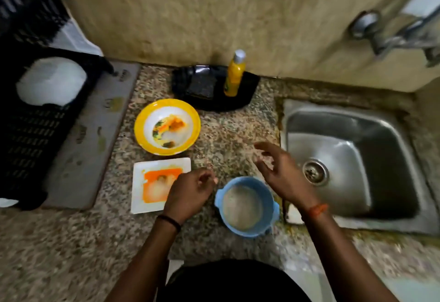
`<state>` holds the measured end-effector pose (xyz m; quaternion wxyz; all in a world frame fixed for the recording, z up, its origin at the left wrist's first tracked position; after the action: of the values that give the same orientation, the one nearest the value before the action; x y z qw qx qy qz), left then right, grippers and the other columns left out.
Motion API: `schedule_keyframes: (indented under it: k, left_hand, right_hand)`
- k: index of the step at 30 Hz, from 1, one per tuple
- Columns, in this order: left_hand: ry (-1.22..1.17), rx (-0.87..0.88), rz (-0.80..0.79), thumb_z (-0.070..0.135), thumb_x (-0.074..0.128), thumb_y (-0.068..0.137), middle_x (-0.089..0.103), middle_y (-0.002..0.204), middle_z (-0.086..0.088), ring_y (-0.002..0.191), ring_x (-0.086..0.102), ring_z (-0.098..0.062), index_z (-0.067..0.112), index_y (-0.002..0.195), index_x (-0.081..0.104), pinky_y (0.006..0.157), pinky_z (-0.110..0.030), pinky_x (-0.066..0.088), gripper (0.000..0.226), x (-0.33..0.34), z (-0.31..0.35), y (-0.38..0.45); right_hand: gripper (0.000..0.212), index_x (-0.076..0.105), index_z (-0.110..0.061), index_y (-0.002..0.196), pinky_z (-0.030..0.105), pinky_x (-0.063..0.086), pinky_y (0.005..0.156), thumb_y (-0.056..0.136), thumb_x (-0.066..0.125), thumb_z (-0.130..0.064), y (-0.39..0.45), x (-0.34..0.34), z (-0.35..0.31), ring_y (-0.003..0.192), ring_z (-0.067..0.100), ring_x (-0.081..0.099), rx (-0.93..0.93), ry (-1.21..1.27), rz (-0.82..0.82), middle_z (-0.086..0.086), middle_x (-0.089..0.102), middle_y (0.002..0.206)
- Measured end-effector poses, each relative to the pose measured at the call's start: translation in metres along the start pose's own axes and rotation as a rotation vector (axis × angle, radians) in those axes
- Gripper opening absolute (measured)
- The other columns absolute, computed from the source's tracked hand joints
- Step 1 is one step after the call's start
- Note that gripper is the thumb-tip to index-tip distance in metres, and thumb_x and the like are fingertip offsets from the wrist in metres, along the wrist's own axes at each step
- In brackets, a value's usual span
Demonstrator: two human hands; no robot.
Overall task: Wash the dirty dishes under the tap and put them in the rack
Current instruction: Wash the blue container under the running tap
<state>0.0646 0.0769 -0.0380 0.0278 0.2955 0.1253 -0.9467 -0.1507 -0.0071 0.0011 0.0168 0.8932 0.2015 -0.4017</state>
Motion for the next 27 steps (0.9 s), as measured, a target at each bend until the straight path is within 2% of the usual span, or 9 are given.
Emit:
schedule_keyframes:
  k: [3, 6, 9, 12, 16, 19, 21, 24, 27]
  left_hand:
    - [-0.002, -0.090, -0.064, 0.045, 0.060, 0.084, 0.074, 0.092, 0.003, 0.089, 0.068, -0.011, 0.021, 0.091, 0.072, 0.077, -0.036, 0.053, 0.027, 0.026, -0.010, -0.008]
    - [-0.049, -0.187, -0.030, 0.038, 0.062, 0.090, 0.070, 0.094, 0.002, 0.090, 0.065, -0.012, 0.018, 0.094, 0.068, 0.079, -0.034, 0.052, 0.020, 0.041, -0.012, -0.017]
    - [-0.141, -0.254, 0.011, 0.038, 0.064, 0.089, 0.067, 0.082, -0.002, 0.078, 0.065, -0.012, 0.010, 0.083, 0.062, 0.073, -0.041, 0.053, 0.029, 0.047, -0.015, -0.021]
    - [-0.196, -0.256, -0.001, 0.037, 0.065, 0.088, 0.064, 0.074, -0.008, 0.066, 0.065, -0.010, 0.003, 0.077, 0.058, 0.065, -0.040, 0.053, 0.036, 0.044, -0.019, -0.022]
    - [-0.107, -0.186, -0.082, 0.037, 0.066, 0.087, 0.047, 0.063, -0.012, 0.058, 0.049, -0.014, 0.002, 0.069, 0.046, 0.058, -0.034, 0.039, 0.044, 0.050, -0.016, -0.023]
    - [-0.047, -0.131, -0.062, 0.031, 0.070, 0.085, 0.032, 0.059, -0.001, 0.055, 0.034, -0.012, 0.012, 0.065, 0.034, 0.055, -0.031, 0.024, 0.045, 0.056, -0.010, -0.026]
    - [-0.056, -0.126, -0.021, 0.028, 0.071, 0.084, 0.033, 0.058, 0.001, 0.055, 0.036, -0.012, 0.014, 0.064, 0.034, 0.053, -0.032, 0.028, 0.045, 0.061, -0.010, -0.029]
    - [-0.154, -0.144, 0.003, 0.030, 0.071, 0.084, 0.035, 0.057, -0.001, 0.055, 0.044, -0.013, 0.013, 0.062, 0.035, 0.052, -0.042, 0.042, 0.046, 0.071, -0.012, -0.029]
    - [-0.215, -0.210, -0.044, 0.044, 0.069, 0.081, 0.039, 0.059, -0.008, 0.058, 0.047, -0.011, 0.007, 0.066, 0.039, 0.055, -0.035, 0.044, 0.050, 0.086, -0.012, -0.025]
  right_hand:
    - [0.050, 0.051, -0.012, 0.133, 0.038, 0.046, 0.100, 0.088, 0.056, -0.034, -0.051, 0.005, 0.046, 0.118, 0.023, 0.057, 0.193, -0.020, 0.008, 0.008, 0.058, 0.132]
    - [0.032, 0.059, -0.017, 0.119, 0.039, 0.050, 0.088, 0.091, 0.059, -0.033, -0.088, 0.020, 0.061, 0.101, 0.021, 0.064, 0.338, 0.129, -0.032, 0.002, 0.067, 0.109]
    - [0.030, 0.059, -0.023, 0.118, 0.035, 0.050, 0.081, 0.092, 0.059, -0.038, -0.104, 0.038, 0.064, 0.101, 0.017, 0.064, 0.429, 0.160, -0.044, -0.001, 0.069, 0.107]
    - [0.027, 0.058, -0.018, 0.109, 0.039, 0.050, 0.077, 0.090, 0.060, -0.037, -0.106, 0.044, 0.061, 0.094, 0.023, 0.065, 0.465, 0.157, 0.010, 0.006, 0.070, 0.101]
    - [0.021, 0.050, -0.019, 0.093, 0.034, 0.042, 0.062, 0.089, 0.060, -0.037, -0.110, 0.039, 0.062, 0.077, 0.021, 0.061, 0.456, 0.178, 0.014, 0.000, 0.064, 0.081]
    - [0.019, 0.050, -0.015, 0.087, 0.033, 0.036, 0.058, 0.090, 0.059, -0.031, -0.107, 0.033, 0.059, 0.074, 0.021, 0.058, 0.458, 0.147, 0.020, 0.001, 0.060, 0.076]
    - [0.018, 0.053, -0.013, 0.085, 0.035, 0.038, 0.059, 0.088, 0.061, -0.028, -0.105, 0.028, 0.058, 0.073, 0.022, 0.058, 0.464, 0.155, 0.051, 0.003, 0.061, 0.075]
    - [0.018, 0.054, -0.012, 0.079, 0.037, 0.044, 0.063, 0.084, 0.065, -0.026, -0.107, 0.019, 0.063, 0.072, 0.022, 0.060, 0.471, 0.192, 0.097, 0.005, 0.064, 0.073]
    - [0.015, 0.056, -0.015, 0.077, 0.039, 0.049, 0.069, 0.080, 0.067, -0.026, -0.110, 0.008, 0.075, 0.076, 0.019, 0.063, 0.483, 0.222, 0.141, 0.003, 0.066, 0.075]
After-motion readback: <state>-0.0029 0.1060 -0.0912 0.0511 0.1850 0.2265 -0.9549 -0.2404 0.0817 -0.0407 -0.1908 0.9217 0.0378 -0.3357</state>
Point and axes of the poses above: each hand's wrist, its own y-axis towards the middle knuckle, its own x-axis out of the palm, z = x × y, the point moved 3 cm from there along y, towards the middle knuckle
